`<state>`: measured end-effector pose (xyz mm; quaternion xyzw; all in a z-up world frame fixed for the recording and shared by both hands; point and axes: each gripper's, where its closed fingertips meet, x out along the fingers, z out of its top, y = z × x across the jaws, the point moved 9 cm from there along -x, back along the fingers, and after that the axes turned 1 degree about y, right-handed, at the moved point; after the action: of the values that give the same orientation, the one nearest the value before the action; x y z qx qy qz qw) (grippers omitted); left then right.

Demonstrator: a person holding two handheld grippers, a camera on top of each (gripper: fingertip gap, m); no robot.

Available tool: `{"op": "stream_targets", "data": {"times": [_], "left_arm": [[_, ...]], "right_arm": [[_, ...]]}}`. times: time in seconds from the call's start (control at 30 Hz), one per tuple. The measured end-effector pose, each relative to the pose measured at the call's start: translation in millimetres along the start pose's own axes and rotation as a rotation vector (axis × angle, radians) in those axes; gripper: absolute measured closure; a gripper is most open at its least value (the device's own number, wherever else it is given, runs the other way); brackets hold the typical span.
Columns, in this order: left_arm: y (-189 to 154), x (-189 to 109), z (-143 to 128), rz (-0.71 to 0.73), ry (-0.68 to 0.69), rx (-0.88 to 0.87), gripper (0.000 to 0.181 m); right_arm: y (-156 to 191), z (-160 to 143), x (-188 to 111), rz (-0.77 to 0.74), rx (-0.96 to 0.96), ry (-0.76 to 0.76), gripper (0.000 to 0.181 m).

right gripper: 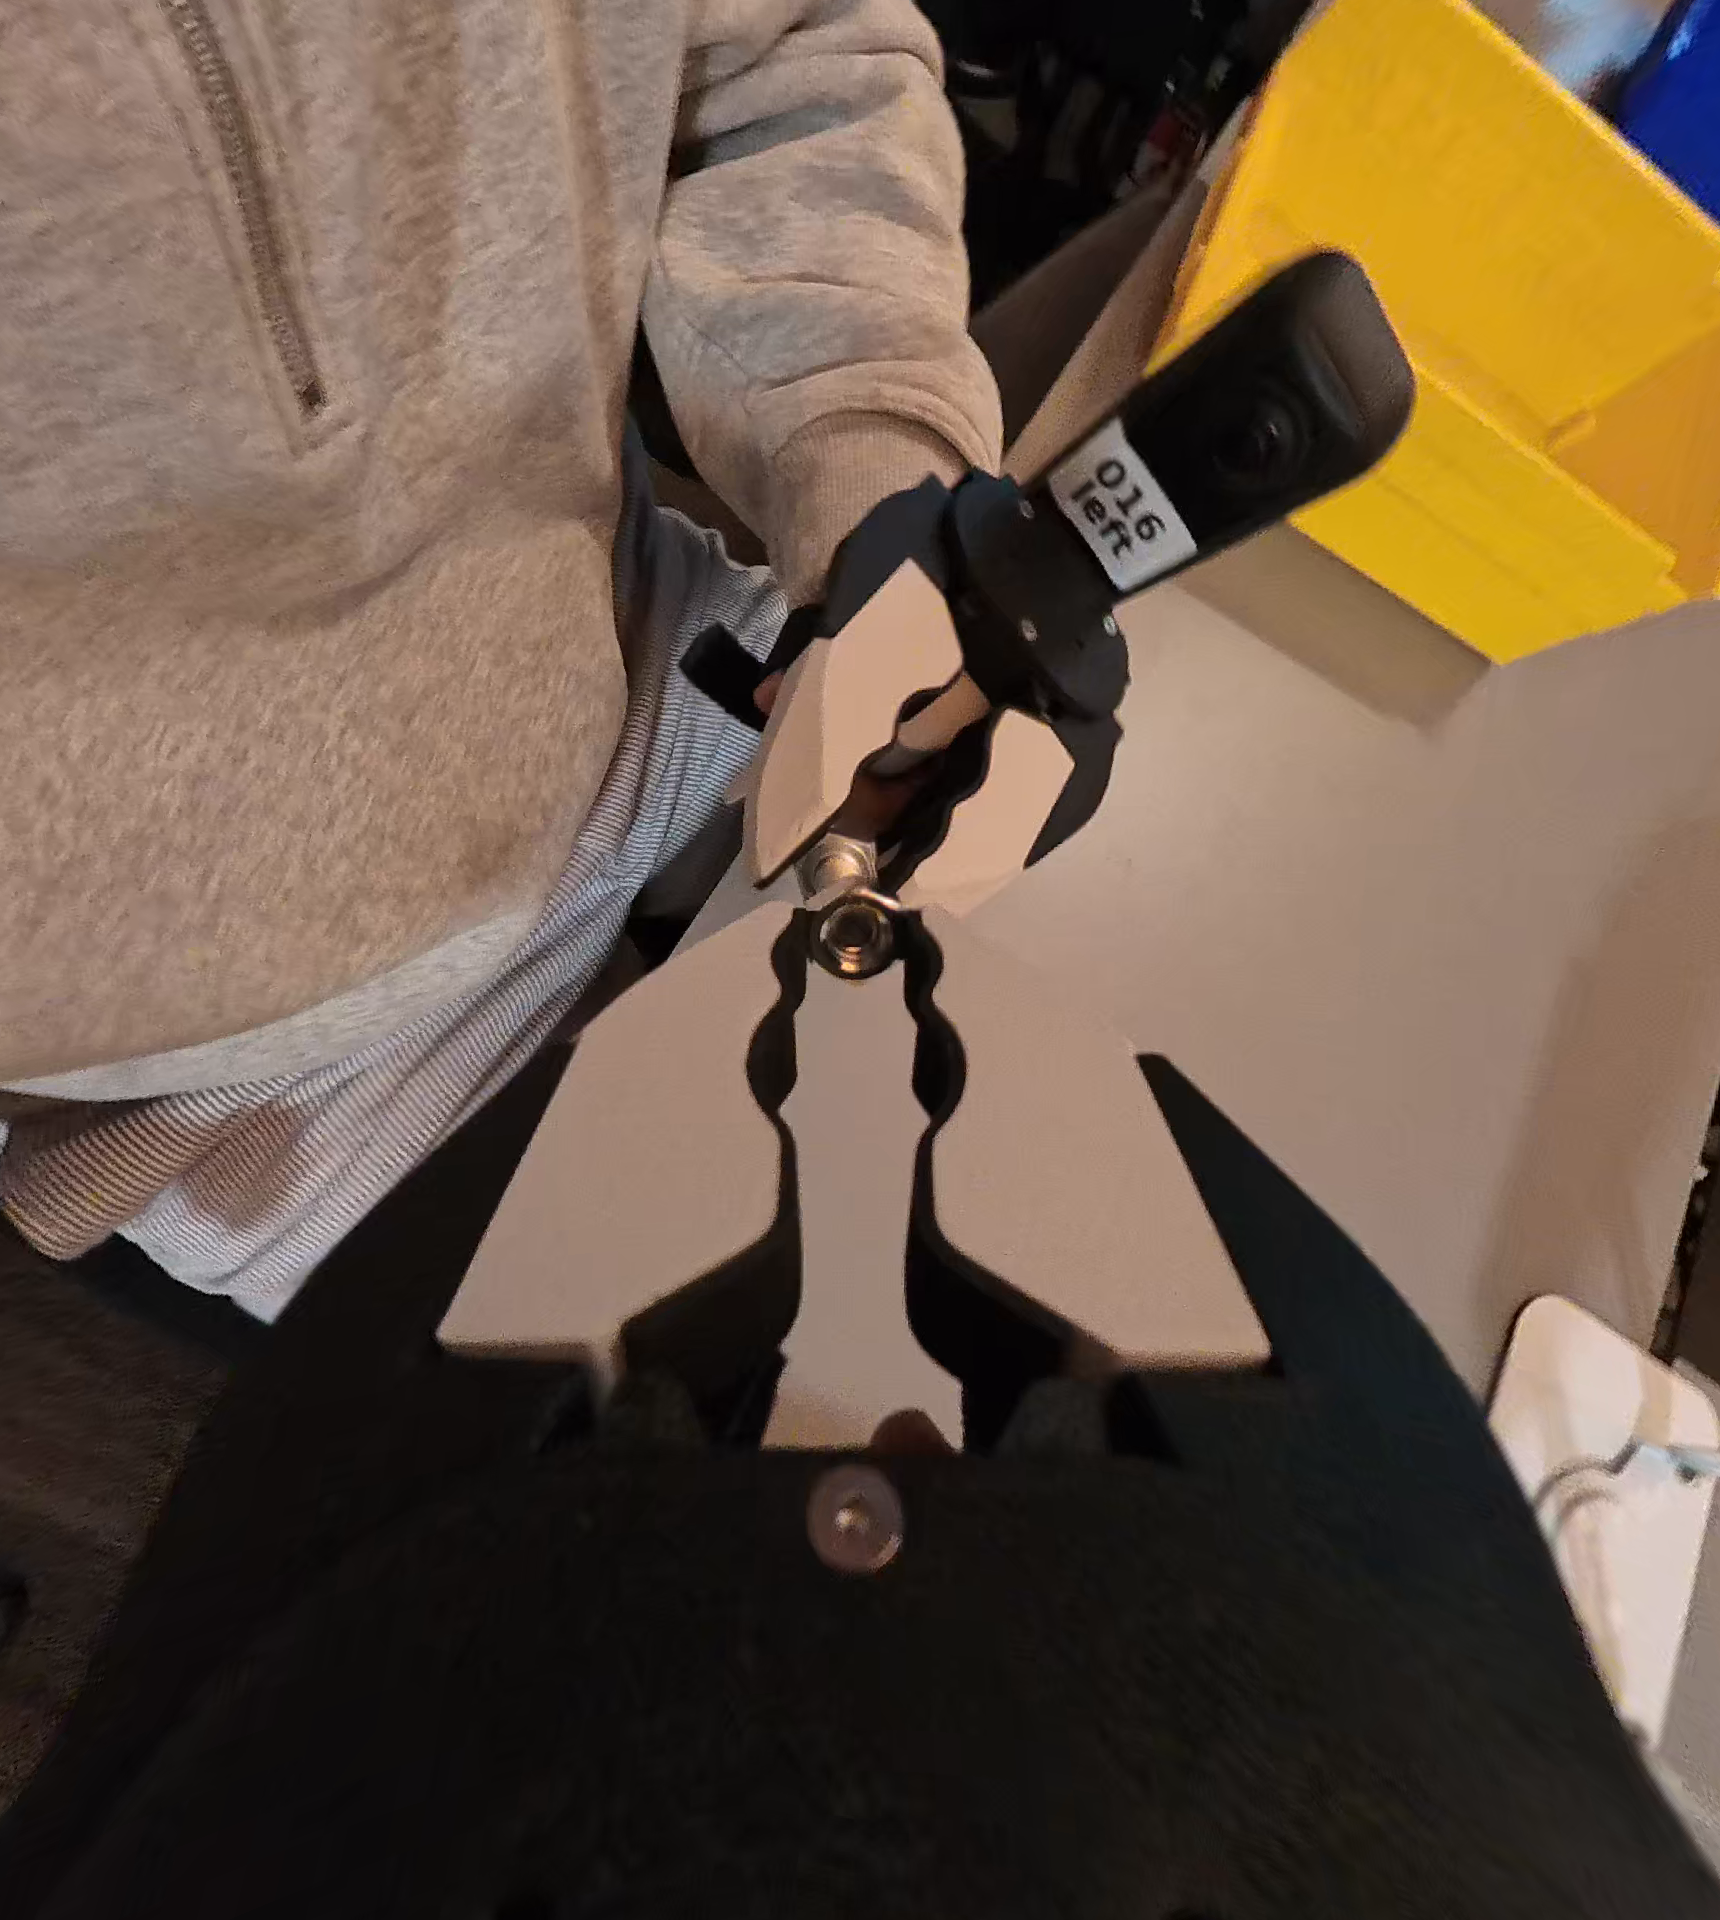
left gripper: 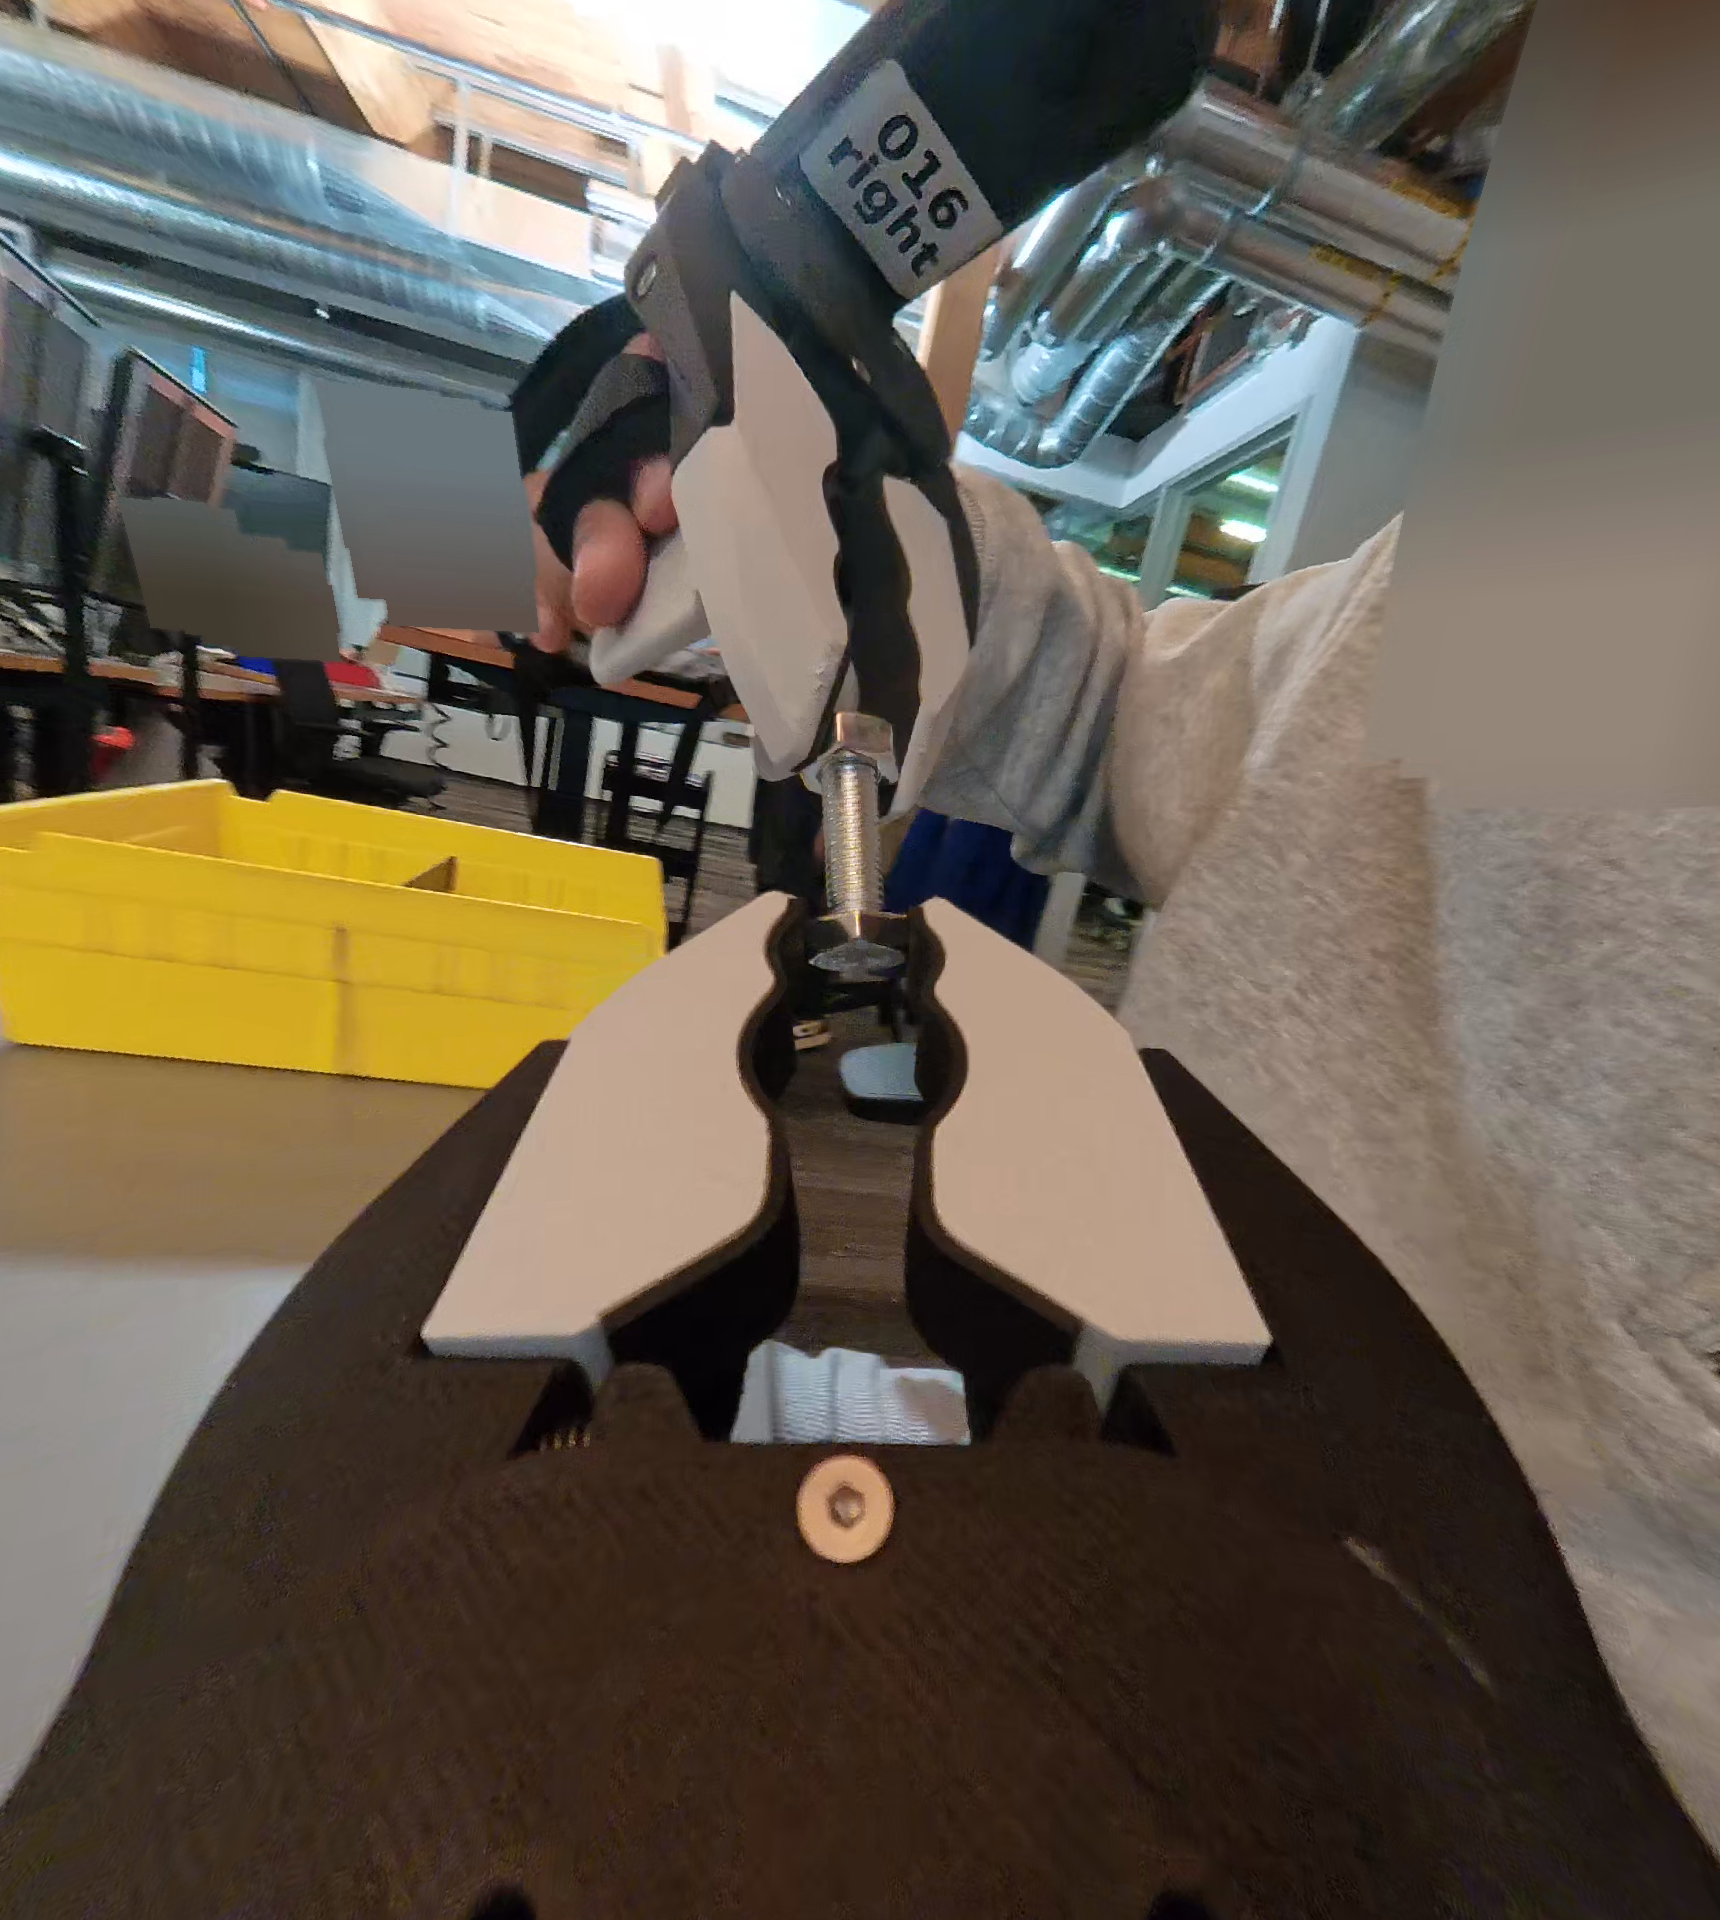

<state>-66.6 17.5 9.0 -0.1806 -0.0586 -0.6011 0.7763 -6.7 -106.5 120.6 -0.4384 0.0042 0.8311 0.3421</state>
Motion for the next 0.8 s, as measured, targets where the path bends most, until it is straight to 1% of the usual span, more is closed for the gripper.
{"op": "stream_targets", "data": {"times": [0.1, 0.2, 0.27, 0.3, 0.43, 0.53, 0.6, 0.73, 0.8], "left_arm": [[-0.3, 1.1, -1.0, -0.098, -0.008, -0.116, 0.163], [1.4, 0.9, -2.2, -0.215, -0.039, -0.278, 0.163], [3.5, 0.5, -3.5, -0.244, -0.06, -0.341, 0.163], [4.4, 0.1, -4.2, -0.238, -0.066, -0.346, 0.163], [6.3, -1.1, -5.1, -0.159, -0.058, -0.271, 0.162], [5.7, 0.8, -6.6, -0.102, -0.011, -0.199, 0.15], [6.0, 2.7, -8.7, -0.034, 0.036, -0.129, 0.146], [8.2, 5.2, -14.1, 0.15, 0.147, 0.07, 0.144], [7.1, 7.4, -16.8, 0.191, 0.206, 0.15, 0.144]], "right_arm": [[3.5, 2.4, -0.1, 0.016, -0.051, -0.034, 0.163], [5.1, 5.3, 0.1, 0.015, -0.078, -0.058, 0.163], [4.8, 5.7, 0.2, 0.009, -0.08, -0.052, 0.163], [4.4, 5.4, 0.3, 0.005, -0.076, -0.048, 0.163], [2.7, 3.5, 1.0, -0.007, -0.039, -0.026, 0.163], [2.1, 0.3, 3.2, -0.004, -0.002, 0.025, 0.163], [2.1, -3.0, 5.4, 0.005, 0.043, 0.071, 0.163], [1.6, -10.7, 11.8, 0.021, 0.197, 0.203, 0.163], [0.2, -13.9, 15.5, 0.023, 0.332, 0.292, 0.163]]}}
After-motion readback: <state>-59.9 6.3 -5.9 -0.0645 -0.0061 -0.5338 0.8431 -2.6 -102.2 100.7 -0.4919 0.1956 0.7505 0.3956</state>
